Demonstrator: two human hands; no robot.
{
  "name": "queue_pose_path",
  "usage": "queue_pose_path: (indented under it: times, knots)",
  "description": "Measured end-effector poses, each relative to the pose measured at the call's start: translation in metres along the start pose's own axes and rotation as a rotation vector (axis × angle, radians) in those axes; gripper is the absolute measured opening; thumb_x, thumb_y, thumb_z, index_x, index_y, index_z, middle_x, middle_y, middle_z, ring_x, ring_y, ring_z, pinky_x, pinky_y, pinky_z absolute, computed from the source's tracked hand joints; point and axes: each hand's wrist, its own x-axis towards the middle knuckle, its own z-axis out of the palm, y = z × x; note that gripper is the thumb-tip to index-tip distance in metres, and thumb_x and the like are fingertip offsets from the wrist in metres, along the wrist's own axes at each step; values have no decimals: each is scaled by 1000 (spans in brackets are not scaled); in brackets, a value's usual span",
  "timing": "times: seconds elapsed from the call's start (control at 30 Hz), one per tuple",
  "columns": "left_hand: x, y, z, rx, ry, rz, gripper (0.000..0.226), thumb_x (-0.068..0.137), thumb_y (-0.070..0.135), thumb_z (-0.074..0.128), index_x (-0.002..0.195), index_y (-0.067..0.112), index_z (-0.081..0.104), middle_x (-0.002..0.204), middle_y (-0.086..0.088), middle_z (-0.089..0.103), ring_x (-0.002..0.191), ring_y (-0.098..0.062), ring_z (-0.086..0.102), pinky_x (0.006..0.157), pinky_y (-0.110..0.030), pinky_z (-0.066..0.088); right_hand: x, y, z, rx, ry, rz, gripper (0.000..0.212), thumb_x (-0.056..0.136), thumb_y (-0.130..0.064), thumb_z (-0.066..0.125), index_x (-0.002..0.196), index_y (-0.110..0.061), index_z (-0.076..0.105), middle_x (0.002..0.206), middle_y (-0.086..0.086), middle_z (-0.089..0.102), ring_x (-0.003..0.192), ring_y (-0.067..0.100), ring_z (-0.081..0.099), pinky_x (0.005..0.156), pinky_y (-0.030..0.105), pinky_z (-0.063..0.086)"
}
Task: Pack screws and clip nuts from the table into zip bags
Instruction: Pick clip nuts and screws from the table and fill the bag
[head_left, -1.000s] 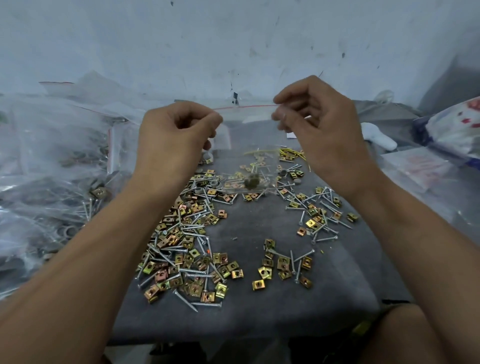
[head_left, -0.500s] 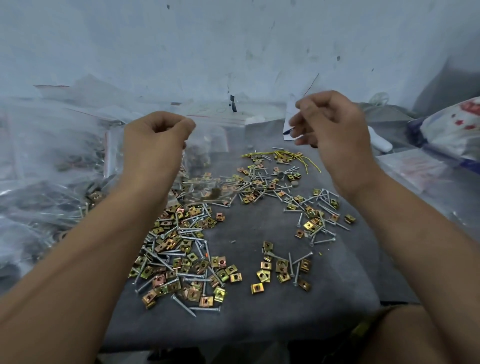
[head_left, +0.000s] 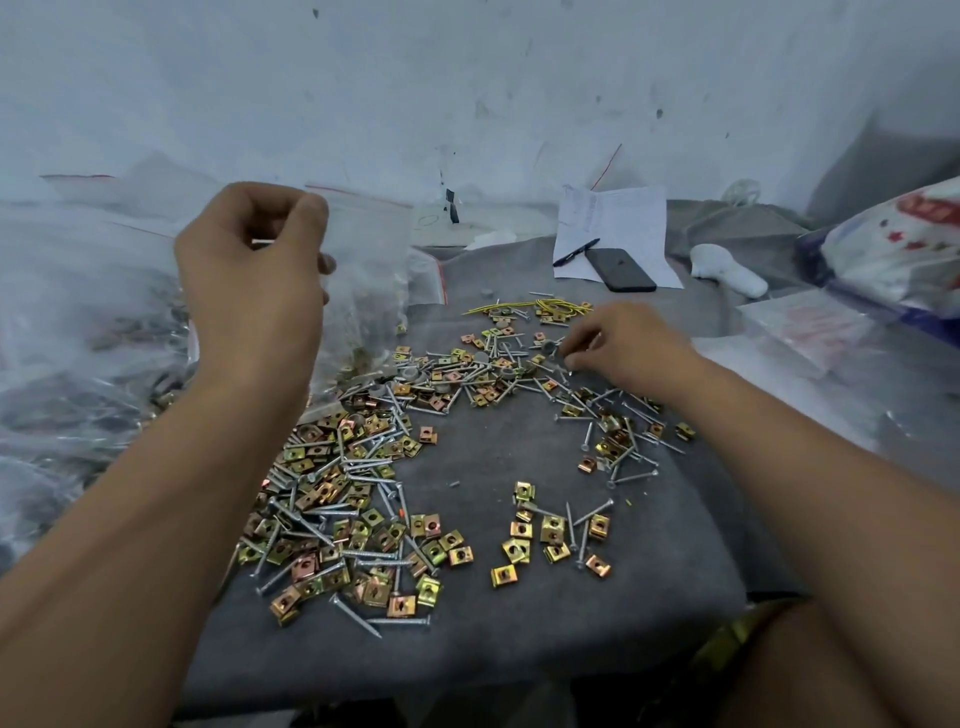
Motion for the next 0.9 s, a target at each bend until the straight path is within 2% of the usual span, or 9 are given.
queue_pose_path:
  times: [0.13, 0.27, 0.37, 0.47, 0.57, 0.63, 0.73, 0.9]
  knots:
    - [-1, -2, -2, -14, -11, -30, 11, 97, 27, 72, 89, 19, 71, 78, 0, 63, 62, -14, 63, 54, -29, 49, 8, -6, 1, -102, 18, 48, 15, 84, -21, 84, 98, -23, 80, 95, -4, 70, 88, 13, 63, 75, 23, 43]
    - [-1, 1, -3, -47, -23, -75, 10, 97, 22, 71, 88, 17, 70, 76, -1, 62, 63, -16, 62, 53, -28, 47, 10, -8, 4, -180, 23, 36, 17, 83, -24, 84, 98, -21, 76, 98, -2, 67, 86, 14, 57, 74, 24, 40]
    - [2, 3, -7, -74, -11, -113, 11, 95, 19, 71, 85, 17, 70, 74, -1, 61, 64, -19, 62, 52, -28, 45, 8, -8, 2, -100, 77, 78, 24, 78, -24, 82, 98, -20, 69, 97, -1, 67, 87, 17, 61, 68, 28, 45]
    - [6, 5, -12, -103, 24, -136, 11, 93, 17, 71, 83, 17, 69, 74, -2, 59, 60, -18, 60, 51, -27, 42, 13, -12, 2, -10, 173, 18, 22, 82, -15, 78, 102, -16, 68, 94, 1, 70, 90, 18, 65, 79, 33, 54]
    - [9, 6, -15, -122, 67, -159, 11, 93, 15, 71, 82, 15, 68, 73, -3, 58, 57, -18, 58, 49, -26, 39, 18, -20, 11, -109, 147, -107, 21, 94, -14, 70, 115, -16, 71, 103, 4, 68, 95, 19, 65, 90, 34, 55]
    - [11, 6, -18, -136, 78, -179, 6, 92, 13, 70, 86, 13, 69, 73, -2, 58, 56, -18, 58, 49, -25, 39, 22, -22, 18, -207, 84, -115, 22, 99, -16, 63, 119, -17, 72, 115, 8, 60, 101, 23, 62, 94, 38, 54]
    - [15, 6, -24, -156, 43, -182, 7, 92, 10, 68, 86, 13, 69, 73, -2, 59, 59, -18, 60, 51, -26, 43, 23, -24, 22, -264, 32, -68, 18, 101, -17, 61, 112, -20, 75, 121, 12, 55, 101, 28, 63, 94, 45, 55]
    - [17, 12, -34, -221, -76, -154, 11, 96, 7, 68, 86, 13, 69, 76, -6, 60, 66, -21, 60, 58, -31, 47, 24, -24, 24, -227, 56, 4, 13, 99, -17, 66, 110, -16, 74, 119, 12, 63, 102, 27, 63, 92, 41, 54]
